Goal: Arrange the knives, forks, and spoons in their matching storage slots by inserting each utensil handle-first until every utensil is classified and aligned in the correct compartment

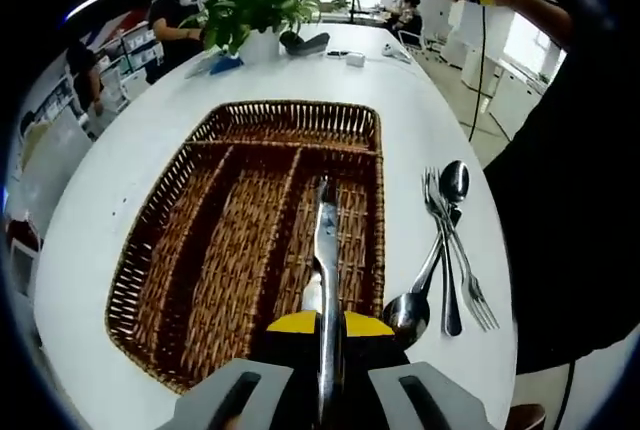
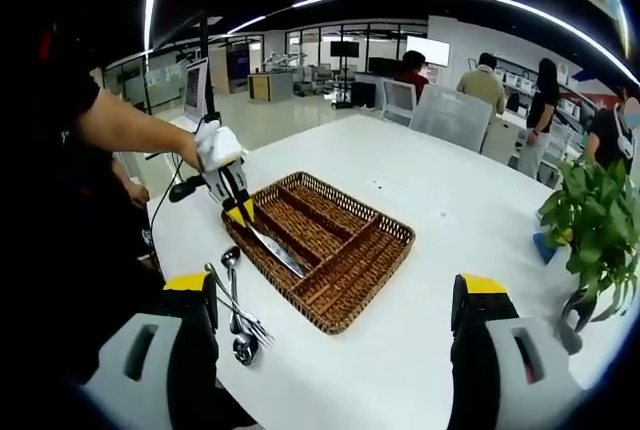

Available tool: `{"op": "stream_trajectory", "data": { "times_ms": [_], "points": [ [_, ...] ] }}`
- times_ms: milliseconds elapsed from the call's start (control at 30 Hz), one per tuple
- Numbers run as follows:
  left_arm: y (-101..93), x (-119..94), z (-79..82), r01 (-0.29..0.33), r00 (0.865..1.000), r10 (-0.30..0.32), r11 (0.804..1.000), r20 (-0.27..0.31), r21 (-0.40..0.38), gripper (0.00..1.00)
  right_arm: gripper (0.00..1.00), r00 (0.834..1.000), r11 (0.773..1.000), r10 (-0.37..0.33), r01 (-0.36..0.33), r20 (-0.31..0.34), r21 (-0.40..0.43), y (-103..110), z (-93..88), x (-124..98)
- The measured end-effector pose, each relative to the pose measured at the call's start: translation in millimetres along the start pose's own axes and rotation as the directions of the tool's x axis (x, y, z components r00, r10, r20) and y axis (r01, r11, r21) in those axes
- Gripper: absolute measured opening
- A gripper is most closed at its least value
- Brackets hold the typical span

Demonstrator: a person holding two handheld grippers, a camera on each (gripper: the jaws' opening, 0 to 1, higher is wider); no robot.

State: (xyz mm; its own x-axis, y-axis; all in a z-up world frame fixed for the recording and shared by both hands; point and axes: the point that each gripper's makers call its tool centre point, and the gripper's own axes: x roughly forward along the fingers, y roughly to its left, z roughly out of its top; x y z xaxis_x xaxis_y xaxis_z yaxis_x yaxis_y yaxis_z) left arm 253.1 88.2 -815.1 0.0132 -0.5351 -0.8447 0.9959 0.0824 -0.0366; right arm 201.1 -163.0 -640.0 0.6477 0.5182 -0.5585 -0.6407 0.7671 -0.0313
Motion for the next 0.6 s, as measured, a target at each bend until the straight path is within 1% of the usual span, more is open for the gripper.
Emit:
{"op": "stream_trajectory", "data": {
  "times_ms": [200,467,533,567,600],
  "points": [
    [-1.0,11.4,-2.9,0.024,1.0,-0.024,1.0,-0.015,0.019,0.03,0.99,1.0,1.0,-0.001,0.001,-0.011,-0.005,-0.9,-2.1,-0.4],
    [-2.4,24.5,-7.9,0.045,0.998,-0.045,0.999,-0.04,-0.001,0.04,0.99,1.0,1.0,-0.013,0.013,-0.019,-0.005,-3.7,-2.9,-2.1],
    [-8.5,27.3,-10.9,0.077,0.996,-0.078,0.997,-0.052,-0.025,0.04,0.99,1.0,1.0,-0.012,0.012,-0.02,-0.005,-3.0,-3.5,-1.9],
    [-6.1,27.6,-7.9,0.071,0.997,-0.072,0.997,-0.038,-0.018,0.04,0.99,1.0,1.0,-0.012,0.012,-0.022,-0.006,-2.6,-3.8,-1.5],
    [-6.4,29.3,-7.7,0.077,0.996,-0.078,0.997,-0.039,-0.021,0.04,0.99,1.0,1.0,-0.011,0.011,-0.024,-0.006,-2.0,-4.5,-1.1]
  ]
}}
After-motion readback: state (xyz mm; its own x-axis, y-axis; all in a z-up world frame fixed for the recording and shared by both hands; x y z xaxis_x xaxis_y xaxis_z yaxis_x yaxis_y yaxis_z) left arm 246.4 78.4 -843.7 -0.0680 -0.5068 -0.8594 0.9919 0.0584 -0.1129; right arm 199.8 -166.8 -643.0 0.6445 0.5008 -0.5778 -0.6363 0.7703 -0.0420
